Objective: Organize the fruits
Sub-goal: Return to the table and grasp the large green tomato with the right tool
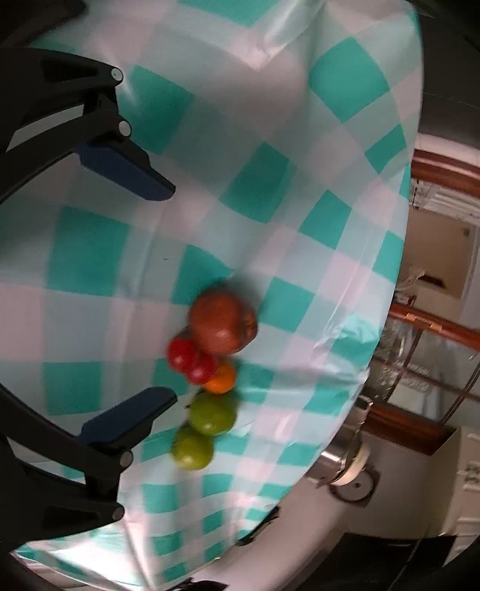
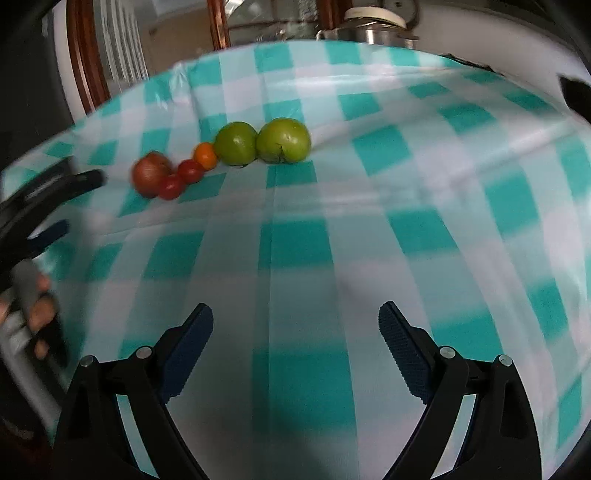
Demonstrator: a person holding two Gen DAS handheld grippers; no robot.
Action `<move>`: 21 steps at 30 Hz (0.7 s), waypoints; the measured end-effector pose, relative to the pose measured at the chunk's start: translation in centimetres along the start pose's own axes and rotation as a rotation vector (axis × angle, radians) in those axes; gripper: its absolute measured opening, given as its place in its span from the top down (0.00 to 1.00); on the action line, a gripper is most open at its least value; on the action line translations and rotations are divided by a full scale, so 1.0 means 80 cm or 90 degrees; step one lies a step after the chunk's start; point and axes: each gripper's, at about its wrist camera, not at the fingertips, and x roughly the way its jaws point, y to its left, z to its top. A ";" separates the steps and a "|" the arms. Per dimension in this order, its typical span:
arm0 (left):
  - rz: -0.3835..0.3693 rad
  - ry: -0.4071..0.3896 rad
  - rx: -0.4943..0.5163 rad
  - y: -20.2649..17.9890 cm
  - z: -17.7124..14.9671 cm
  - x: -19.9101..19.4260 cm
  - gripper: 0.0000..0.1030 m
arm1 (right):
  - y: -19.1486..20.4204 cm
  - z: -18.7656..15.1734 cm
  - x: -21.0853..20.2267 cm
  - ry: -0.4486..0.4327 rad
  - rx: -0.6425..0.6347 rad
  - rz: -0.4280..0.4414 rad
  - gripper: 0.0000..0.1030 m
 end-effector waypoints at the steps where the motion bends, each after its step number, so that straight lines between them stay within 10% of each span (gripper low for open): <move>1: -0.014 0.000 -0.009 0.006 -0.002 0.004 0.02 | 0.007 0.019 0.016 0.002 -0.013 -0.011 0.14; 21: -0.070 0.064 -0.043 0.015 -0.010 0.046 0.02 | 0.022 0.199 0.202 0.051 -0.107 -0.034 0.14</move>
